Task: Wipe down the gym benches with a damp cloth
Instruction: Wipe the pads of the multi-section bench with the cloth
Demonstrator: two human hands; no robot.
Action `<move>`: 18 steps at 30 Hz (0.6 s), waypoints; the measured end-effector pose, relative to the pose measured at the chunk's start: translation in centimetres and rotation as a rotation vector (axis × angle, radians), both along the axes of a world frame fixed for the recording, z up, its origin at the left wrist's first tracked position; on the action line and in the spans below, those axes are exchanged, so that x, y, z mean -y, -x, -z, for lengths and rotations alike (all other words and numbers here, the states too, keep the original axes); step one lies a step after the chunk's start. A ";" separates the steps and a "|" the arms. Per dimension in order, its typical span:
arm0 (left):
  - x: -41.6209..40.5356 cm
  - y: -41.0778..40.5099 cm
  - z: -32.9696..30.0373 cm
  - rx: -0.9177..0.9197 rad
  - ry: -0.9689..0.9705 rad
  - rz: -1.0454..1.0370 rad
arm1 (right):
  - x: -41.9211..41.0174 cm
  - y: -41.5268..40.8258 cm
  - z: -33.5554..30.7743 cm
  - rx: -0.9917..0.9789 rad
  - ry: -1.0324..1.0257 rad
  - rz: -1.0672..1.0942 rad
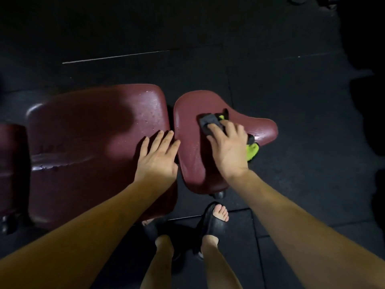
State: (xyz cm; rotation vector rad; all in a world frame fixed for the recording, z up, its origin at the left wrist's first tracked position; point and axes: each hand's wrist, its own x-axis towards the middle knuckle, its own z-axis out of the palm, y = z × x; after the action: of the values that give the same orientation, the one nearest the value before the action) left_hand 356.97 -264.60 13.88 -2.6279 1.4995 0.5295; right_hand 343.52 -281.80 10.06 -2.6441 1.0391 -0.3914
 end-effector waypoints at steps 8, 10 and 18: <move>-3.6 -1.8 -0.6 0.039 -0.025 -0.036 | 1.3 -10.0 -0.1 -0.006 0.024 -0.185; -4.0 -1.9 -0.8 0.019 -0.062 -0.050 | -0.6 -8.0 -0.3 -0.003 0.022 -0.322; -4.9 -1.4 -0.7 -0.023 -0.044 -0.062 | -3.3 0.3 0.8 -0.034 0.031 -0.821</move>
State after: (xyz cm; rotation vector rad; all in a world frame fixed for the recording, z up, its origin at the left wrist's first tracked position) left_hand 358.37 -259.74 14.56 -2.6512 1.3992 0.5930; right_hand 343.25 -278.51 9.21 -2.8145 -0.1009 -0.1715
